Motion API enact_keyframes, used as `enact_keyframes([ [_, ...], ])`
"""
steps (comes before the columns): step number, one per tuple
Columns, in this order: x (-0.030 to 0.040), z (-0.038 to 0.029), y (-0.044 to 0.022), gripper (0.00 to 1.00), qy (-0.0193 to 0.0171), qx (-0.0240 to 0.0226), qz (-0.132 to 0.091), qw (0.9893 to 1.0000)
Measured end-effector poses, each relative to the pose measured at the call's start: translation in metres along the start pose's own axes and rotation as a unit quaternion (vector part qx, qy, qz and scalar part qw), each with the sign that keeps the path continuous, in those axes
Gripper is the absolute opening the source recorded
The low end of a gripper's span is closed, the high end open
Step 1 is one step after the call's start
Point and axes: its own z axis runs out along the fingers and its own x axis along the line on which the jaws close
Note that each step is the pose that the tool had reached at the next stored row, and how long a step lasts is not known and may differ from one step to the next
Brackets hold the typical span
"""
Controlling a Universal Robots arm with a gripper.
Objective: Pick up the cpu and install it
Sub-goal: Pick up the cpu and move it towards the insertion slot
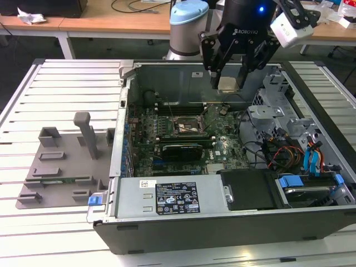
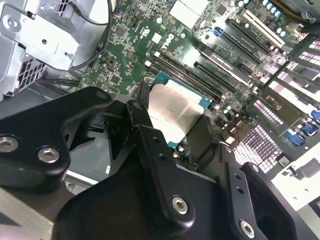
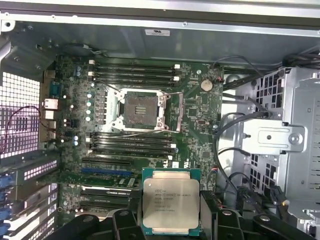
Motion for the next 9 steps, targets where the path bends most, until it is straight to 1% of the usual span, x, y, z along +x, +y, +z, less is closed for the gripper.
enact_keyframes([
  [2, 0.0015, 0.0010, 0.0008, 0.55, 0.0000, 0.0000, 0.000, 1.0000],
  [3, 0.0018, 0.0027, 0.0016, 0.55, 0.0000, 0.0000, 0.000, 1.0000],
  [5, 0.0017, 0.0081, 0.0022, 0.55, 0.0000, 0.0001, 0.000, 1.0000],
  [9, 0.0016, 0.0128, 0.0023, 0.55, 0.0000, 0.0001, 0.000, 1.0000],
])
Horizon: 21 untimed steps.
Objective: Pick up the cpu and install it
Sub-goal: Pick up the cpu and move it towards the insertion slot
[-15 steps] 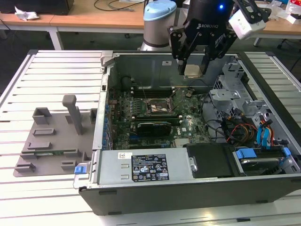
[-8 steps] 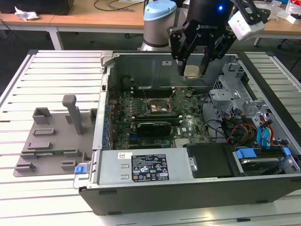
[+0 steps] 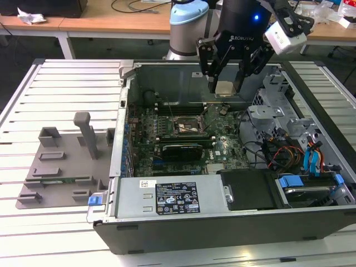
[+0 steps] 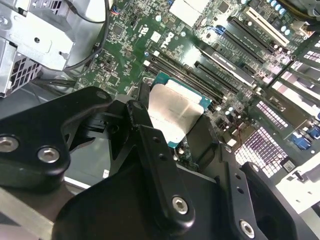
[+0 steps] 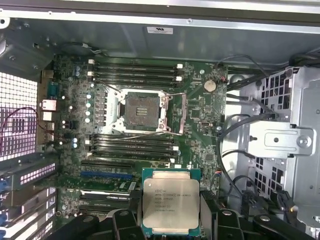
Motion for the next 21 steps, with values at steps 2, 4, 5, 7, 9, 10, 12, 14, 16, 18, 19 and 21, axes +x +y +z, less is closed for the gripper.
enact_keyframes([
  [2, -0.0001, 0.0027, 0.0000, 0.55, 0.0000, 0.0000, 0.000, 1.0000],
  [4, -0.0001, 0.0049, 0.0001, 0.55, 0.0000, 0.0000, 0.000, 1.0000],
  [5, -0.0002, 0.0062, 0.0001, 0.55, 0.0000, -0.0001, 0.000, 1.0000],
  [7, -0.0002, 0.0084, 0.0001, 0.55, 0.0000, 0.0000, 0.000, 1.0000],
  [9, -0.0003, 0.0105, 0.0002, 0.55, 0.0000, 0.0000, 0.000, 1.0000],
  [10, -0.0003, 0.0119, 0.0002, 0.55, 0.0000, 0.0000, 0.000, 1.0000],
  [12, -0.0003, 0.0136, 0.0002, 0.55, 0.0000, 0.0000, 0.000, 1.0000],
  [14, -0.0004, 0.0163, 0.0003, 0.55, 0.0000, 0.0000, 0.000, 1.0000],
  [16, -0.0005, 0.0202, 0.0003, 0.55, 0.0000, 0.0000, 0.000, 1.0000],
  [18, -0.0005, 0.0235, 0.0004, 0.55, 0.0000, 0.0000, 0.000, 1.0000],
  [19, -0.0006, 0.0244, 0.0004, 0.55, 0.0000, 0.0000, 0.000, 1.0000],
  [21, -0.0007, 0.0279, 0.0005, 0.55, 0.0000, 0.0000, 0.000, 1.0000],
])
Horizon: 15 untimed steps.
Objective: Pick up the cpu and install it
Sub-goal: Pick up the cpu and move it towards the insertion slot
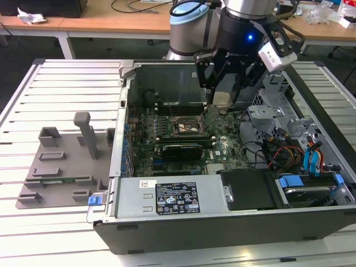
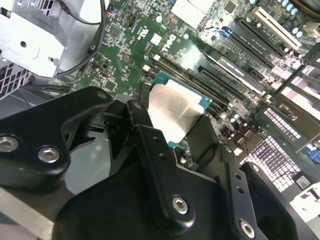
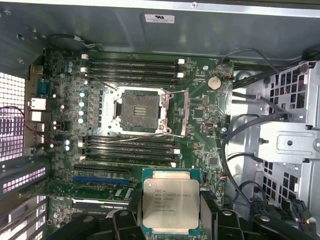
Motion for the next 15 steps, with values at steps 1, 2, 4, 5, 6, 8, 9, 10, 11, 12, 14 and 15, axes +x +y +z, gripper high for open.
enact_keyframes([
  [1, 0.0000, 0.0016, 0.0000, 0.55, 0.0000, 0.0000, 0.000, 1.0000],
  [2, -0.0001, 0.0029, 0.0001, 0.55, 0.0000, 0.0000, 0.000, 1.0000],
  [4, 0.0033, 0.0087, 0.0035, 0.55, 0.0001, 0.0000, 0.000, 1.0000],
  [5, 0.0067, 0.0101, 0.0056, 0.55, 0.0000, 0.0001, 0.000, 1.0000],
  [6, 0.0092, 0.0112, 0.0073, 0.55, 0.0000, 0.0000, 0.000, 1.0000],
  [8, 0.0155, 0.0166, 0.0174, 0.55, 0.0000, 0.0000, 0.000, 1.0000],
  [9, 0.0174, 0.0196, 0.0214, 0.55, 0.0000, -0.0001, 0.000, 1.0000],
  [10, 0.0181, 0.0206, 0.0230, 0.55, 0.0000, 0.0001, 0.000, 1.0000],
  [11, 0.0190, 0.0221, 0.0252, 0.55, 0.0000, 0.0001, 0.000, 1.0000],
  [12, 0.0201, 0.0246, 0.0295, 0.55, 0.0000, 0.0000, 0.000, 1.0000],
  [14, 0.0210, 0.0266, 0.0331, 0.55, 0.0000, 0.0001, 0.000, 1.0000],
  [15, 0.0217, 0.0282, 0.0356, 0.55, 0.0000, 0.0001, 0.000, 1.0000],
])
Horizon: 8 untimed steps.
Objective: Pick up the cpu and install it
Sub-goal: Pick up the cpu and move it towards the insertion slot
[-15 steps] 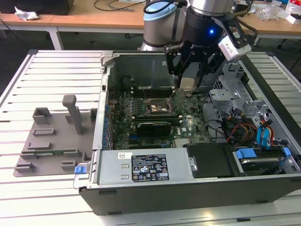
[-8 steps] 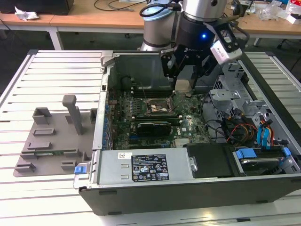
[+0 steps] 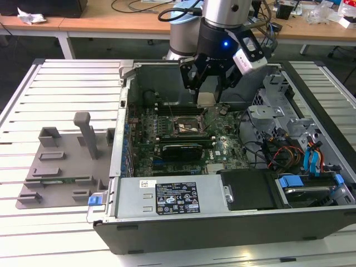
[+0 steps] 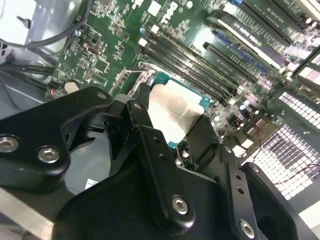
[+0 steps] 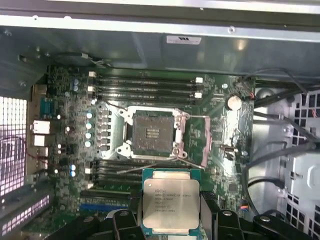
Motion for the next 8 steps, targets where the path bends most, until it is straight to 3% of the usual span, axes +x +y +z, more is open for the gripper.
enact_keyframes([
  [4, 0.0035, 0.0064, 0.0066, 0.55, 0.0000, 0.0000, 0.000, 1.0000],
  [8, 0.0035, 0.0147, 0.0073, 0.55, 0.0000, 0.0000, 0.000, 1.0000],
])
